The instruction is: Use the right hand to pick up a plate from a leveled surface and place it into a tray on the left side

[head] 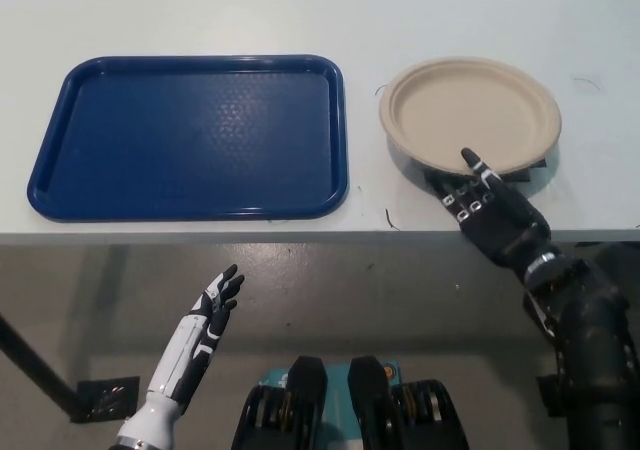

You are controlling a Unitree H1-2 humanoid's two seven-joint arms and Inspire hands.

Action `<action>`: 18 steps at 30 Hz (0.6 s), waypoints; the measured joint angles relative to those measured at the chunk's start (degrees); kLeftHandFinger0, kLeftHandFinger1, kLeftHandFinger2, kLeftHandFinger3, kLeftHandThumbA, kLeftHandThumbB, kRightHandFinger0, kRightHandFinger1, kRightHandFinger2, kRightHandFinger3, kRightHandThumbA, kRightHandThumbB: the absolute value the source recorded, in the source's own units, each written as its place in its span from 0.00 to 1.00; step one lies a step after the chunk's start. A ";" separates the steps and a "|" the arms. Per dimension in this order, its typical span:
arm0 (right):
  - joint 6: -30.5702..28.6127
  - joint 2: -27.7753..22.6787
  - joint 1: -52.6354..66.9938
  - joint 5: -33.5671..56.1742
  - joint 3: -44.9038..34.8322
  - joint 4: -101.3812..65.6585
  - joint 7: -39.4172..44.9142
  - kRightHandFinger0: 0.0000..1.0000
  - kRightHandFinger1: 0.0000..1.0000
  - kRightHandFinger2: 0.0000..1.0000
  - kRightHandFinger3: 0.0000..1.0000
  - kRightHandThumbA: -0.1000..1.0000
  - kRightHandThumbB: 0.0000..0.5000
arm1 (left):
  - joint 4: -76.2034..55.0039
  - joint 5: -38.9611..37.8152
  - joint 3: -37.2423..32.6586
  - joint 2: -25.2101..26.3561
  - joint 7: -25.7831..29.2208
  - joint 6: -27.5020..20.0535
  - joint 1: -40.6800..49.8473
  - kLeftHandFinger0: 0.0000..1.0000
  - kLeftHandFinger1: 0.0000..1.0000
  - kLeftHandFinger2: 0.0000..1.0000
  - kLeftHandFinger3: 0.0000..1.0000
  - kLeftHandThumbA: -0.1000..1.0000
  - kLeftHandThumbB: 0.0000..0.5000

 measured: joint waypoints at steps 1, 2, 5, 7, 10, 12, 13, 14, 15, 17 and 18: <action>-0.12 0.15 -0.33 -0.74 -0.16 -0.06 -1.05 0.00 0.12 0.69 1.00 0.00 0.01 | 0.00 0.01 0.00 0.00 0.00 0.00 0.00 1.00 1.00 1.00 1.00 1.00 0.28; -0.24 0.34 -0.59 -1.39 -0.33 -0.12 -2.23 0.00 0.13 0.69 1.00 0.00 0.00 | 0.00 0.01 0.00 0.01 0.00 0.00 0.00 1.00 1.00 1.00 1.00 1.00 0.28; -0.58 1.26 -1.23 -3.46 -0.87 -0.86 -5.15 0.00 0.14 0.69 1.00 0.00 0.00 | -0.01 0.05 0.00 0.02 0.00 -0.01 -0.04 1.00 1.00 1.00 1.00 1.00 0.26; -0.59 1.88 -1.25 -4.56 -1.14 -1.70 -6.45 0.00 0.15 0.69 1.00 0.00 0.00 | -0.01 0.12 0.01 0.04 0.00 -0.01 -0.04 1.00 1.00 1.00 1.00 1.00 0.26; -0.59 2.34 -1.25 -5.37 -1.40 -2.32 -7.43 0.00 0.17 0.70 0.98 0.00 0.00 | -0.01 0.14 0.02 0.04 0.00 -0.01 -0.04 1.00 1.00 1.00 1.00 1.00 0.28; -0.57 2.60 -1.28 -6.18 -1.61 -2.71 -7.97 0.00 0.18 0.70 0.97 0.00 0.00 | -0.02 0.14 0.03 0.04 0.00 -0.01 -0.05 1.00 1.00 1.00 1.00 1.00 0.28; -0.56 2.70 -1.32 -6.46 -1.74 -2.82 -8.17 0.00 0.19 0.70 0.91 0.00 0.01 | -0.02 0.14 0.03 0.04 0.00 -0.01 -0.05 1.00 1.00 1.00 1.00 1.00 0.29; -0.55 2.73 -1.32 -6.72 -1.81 -2.90 -8.30 0.00 0.19 0.70 0.97 0.00 0.01 | -0.02 0.14 0.03 0.03 -0.01 -0.01 -0.05 1.00 1.00 1.00 1.00 1.00 0.29; -0.52 2.74 -1.34 -6.93 -1.91 -2.98 -8.40 0.00 0.19 0.70 0.94 0.00 0.01 | -0.01 0.14 0.04 0.03 0.00 -0.01 -0.06 1.00 1.00 1.00 1.00 1.00 0.29; -0.41 2.77 -1.35 -7.21 -2.12 -3.23 -8.67 0.00 0.19 0.69 0.92 0.00 0.01 | -0.01 0.14 0.04 0.03 -0.01 -0.01 -0.14 1.00 1.00 1.00 1.00 1.00 0.27; -0.29 2.84 -1.29 -7.35 -2.20 -3.63 -8.90 0.00 0.19 0.69 1.00 0.00 0.02 | -0.01 0.14 0.04 0.04 -0.01 -0.01 -0.22 1.00 1.00 1.00 1.00 1.00 0.27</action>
